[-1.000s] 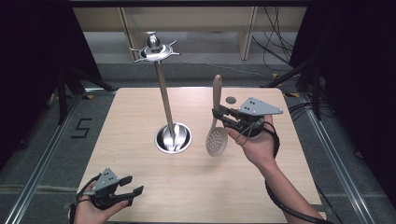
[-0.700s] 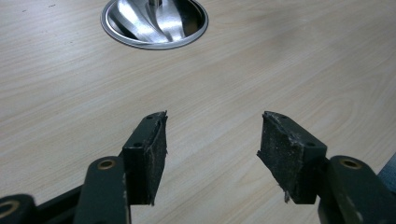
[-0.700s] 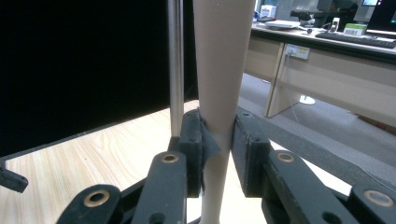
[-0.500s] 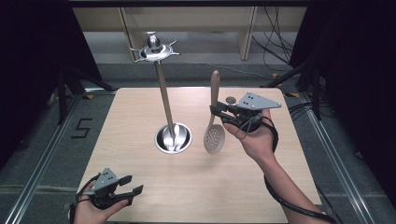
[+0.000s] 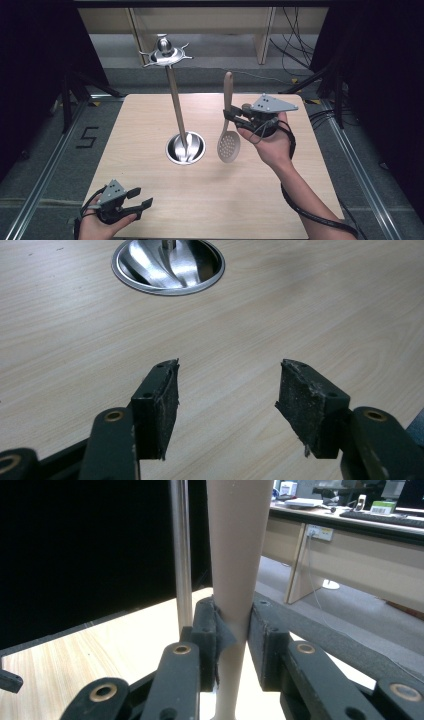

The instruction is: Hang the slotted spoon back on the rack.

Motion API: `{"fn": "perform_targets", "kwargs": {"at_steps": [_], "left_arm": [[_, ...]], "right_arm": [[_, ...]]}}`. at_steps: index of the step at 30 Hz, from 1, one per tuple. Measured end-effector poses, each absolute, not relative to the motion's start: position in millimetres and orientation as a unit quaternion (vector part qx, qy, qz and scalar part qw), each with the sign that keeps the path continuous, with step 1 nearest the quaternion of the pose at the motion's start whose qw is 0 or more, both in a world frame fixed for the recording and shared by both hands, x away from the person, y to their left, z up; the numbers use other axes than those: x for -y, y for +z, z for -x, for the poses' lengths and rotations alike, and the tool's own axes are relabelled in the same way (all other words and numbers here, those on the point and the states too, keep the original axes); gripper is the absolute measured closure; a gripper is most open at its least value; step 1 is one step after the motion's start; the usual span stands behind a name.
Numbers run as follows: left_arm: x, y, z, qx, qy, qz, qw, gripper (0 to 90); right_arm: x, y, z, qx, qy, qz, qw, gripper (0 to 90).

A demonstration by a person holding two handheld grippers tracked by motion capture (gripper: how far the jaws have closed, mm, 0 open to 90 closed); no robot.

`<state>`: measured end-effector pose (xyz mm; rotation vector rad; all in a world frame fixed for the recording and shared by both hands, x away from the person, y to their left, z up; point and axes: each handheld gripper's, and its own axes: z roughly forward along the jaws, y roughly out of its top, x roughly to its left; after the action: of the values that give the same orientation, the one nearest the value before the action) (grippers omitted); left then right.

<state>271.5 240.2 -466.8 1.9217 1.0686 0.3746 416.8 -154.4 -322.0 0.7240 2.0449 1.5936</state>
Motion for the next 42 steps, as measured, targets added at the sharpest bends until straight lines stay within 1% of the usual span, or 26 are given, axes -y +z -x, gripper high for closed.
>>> {"fn": "perform_targets", "kwargs": {"at_steps": [4,12,13,17,18,22,24,25,28,30,32,33,37,38,39,42], "left_arm": [[-241,-466,-271,-0.431,0.152,-0.775,0.437,40.3],[-241,-466,-271,-0.43,0.152,-0.776,0.436,40.4],[-241,-467,-272,-0.429,0.154,-0.776,0.436,40.3],[-241,-466,-271,-0.43,0.152,-0.776,0.436,40.3],[-241,-466,-271,-0.431,0.153,-0.774,0.438,40.3],[-241,-466,-271,-0.43,0.152,-0.776,0.436,40.3],[-241,-466,-271,-0.43,0.151,-0.774,0.439,40.3],[-241,-466,-271,-0.427,0.153,-0.776,0.438,40.3],[-242,-466,-272,-0.424,0.154,-0.779,0.437,40.3],[-241,-466,-271,-0.424,0.154,-0.778,0.437,40.3],[-241,-466,-271,-0.424,0.154,-0.778,0.437,40.3],[-241,-466,-271,-0.425,0.153,-0.778,0.437,40.3],[-242,-466,-271,-0.424,0.154,-0.778,0.437,40.3],[-241,-466,-271,-0.424,0.154,-0.778,0.438,40.3],[-241,-466,-271,-0.424,0.154,-0.777,0.438,40.3],[-241,-466,-271,-0.429,0.152,-0.775,0.439,40.3]], "right_arm": [[152,-321,-417,-0.745,0.573,-0.271,0.209,75.7],[145,-320,-418,-0.745,0.574,-0.268,0.209,75.7],[145,-319,-419,-0.746,0.574,-0.259,0.217,75.7],[141,-318,-420,-0.745,0.577,-0.259,0.214,75.7],[141,-318,-421,-0.746,0.575,-0.255,0.22,75.7],[138,-316,-420,-0.745,0.577,-0.26,0.212,75.7],[136,-316,-421,-0.745,0.577,-0.254,0.218,75.7],[135,-315,-420,-0.746,0.576,-0.261,0.211,75.7],[133,-315,-420,-0.748,0.575,-0.253,0.215,75.7],[129,-314,-417,-0.747,0.576,-0.259,0.208,75.7],[127,-314,-418,-0.748,0.577,-0.249,0.214,75.7],[125,-313,-417,-0.75,0.576,-0.249,0.209,75.7],[118,-313,-414,-0.751,0.575,-0.246,0.211,75.7],[118,-312,-414,-0.755,0.57,-0.24,0.22,75.7],[115,-312,-412,-0.752,0.572,-0.247,0.213,75.7],[113,-312,-412,-0.756,0.57,-0.242,0.214,75.7]]}}
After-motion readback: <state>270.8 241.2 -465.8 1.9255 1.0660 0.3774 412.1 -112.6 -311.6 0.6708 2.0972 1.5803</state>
